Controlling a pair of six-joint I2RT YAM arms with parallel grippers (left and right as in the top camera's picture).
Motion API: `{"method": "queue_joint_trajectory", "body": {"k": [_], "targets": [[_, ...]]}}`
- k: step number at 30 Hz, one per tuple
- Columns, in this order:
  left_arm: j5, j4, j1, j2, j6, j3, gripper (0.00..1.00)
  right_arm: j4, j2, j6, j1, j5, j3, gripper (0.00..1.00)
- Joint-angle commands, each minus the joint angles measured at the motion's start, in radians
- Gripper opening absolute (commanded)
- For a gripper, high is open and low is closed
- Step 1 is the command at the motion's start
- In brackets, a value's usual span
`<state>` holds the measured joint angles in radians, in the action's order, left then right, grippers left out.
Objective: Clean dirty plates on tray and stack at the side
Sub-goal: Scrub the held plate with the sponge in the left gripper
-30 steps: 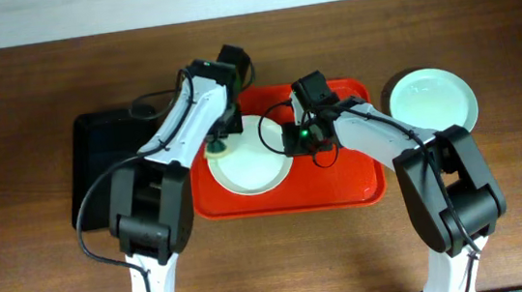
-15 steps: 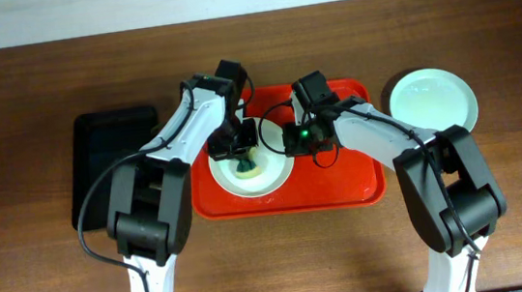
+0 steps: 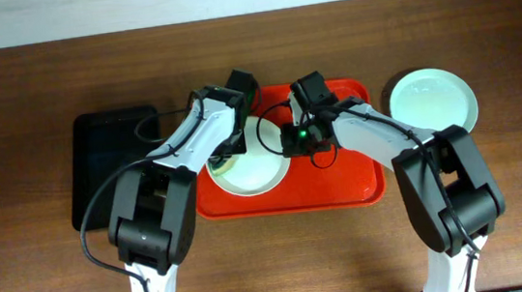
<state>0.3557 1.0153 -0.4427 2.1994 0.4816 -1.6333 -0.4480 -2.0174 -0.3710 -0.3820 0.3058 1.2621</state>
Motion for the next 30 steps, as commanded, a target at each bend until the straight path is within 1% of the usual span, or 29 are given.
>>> {"method": "queue_joint_trajectory", "body": {"k": [1, 2, 5, 7, 8, 10, 14, 19, 22, 24, 27, 30], "targets": [[0.254, 0.037, 0.047, 0.061, 0.031, 0.003, 0.00, -0.026, -0.038, 0.000, 0.009, -0.082, -0.029, 0.04], [0.254, 0.052, 0.047, 0.061, 0.031, -0.013, 0.00, -0.026, -0.038, 0.000, 0.009, -0.082, -0.029, 0.04], [0.245, 0.139, 0.047, 0.040, 0.092, -0.097, 0.00, -0.023, -0.038, 0.000, 0.009, -0.082, -0.029, 0.04], [0.184, 0.180, 0.047, 0.013, 0.109, -0.144, 0.00, -0.022, -0.038, 0.000, 0.009, -0.082, -0.029, 0.04], [0.074, 0.192, 0.047, -0.021, 0.109, -0.167, 0.00, -0.019, -0.038, 0.000, 0.009, -0.082, -0.029, 0.04], [-0.084, 0.190, 0.045, -0.051, 0.100, -0.167, 0.00, -0.016, -0.038, -0.001, 0.009, -0.082, -0.029, 0.04], [-0.389, 0.172, 0.045, -0.053, -0.029, -0.139, 0.00, -0.016, -0.038, 0.000, 0.009, -0.082, -0.029, 0.04], [-0.559, 0.076, 0.036, -0.053, -0.117, -0.058, 0.00, -0.016, -0.038, 0.000, 0.009, -0.082, -0.029, 0.04], [-0.565, 0.038, 0.030, -0.053, -0.117, -0.007, 0.00, -0.016, -0.038, 0.000, 0.009, -0.082, -0.029, 0.04], [-0.531, 0.008, 0.030, -0.053, -0.116, 0.032, 0.00, -0.016, -0.038, 0.000, 0.009, -0.082, -0.029, 0.04], [-0.382, -0.011, 0.030, -0.053, -0.116, 0.080, 0.00, -0.016, -0.038, 0.000, 0.009, -0.082, -0.029, 0.04], [-0.153, -0.005, 0.031, -0.053, -0.105, 0.097, 0.00, -0.016, -0.038, -0.001, 0.009, -0.082, -0.029, 0.04]]}}
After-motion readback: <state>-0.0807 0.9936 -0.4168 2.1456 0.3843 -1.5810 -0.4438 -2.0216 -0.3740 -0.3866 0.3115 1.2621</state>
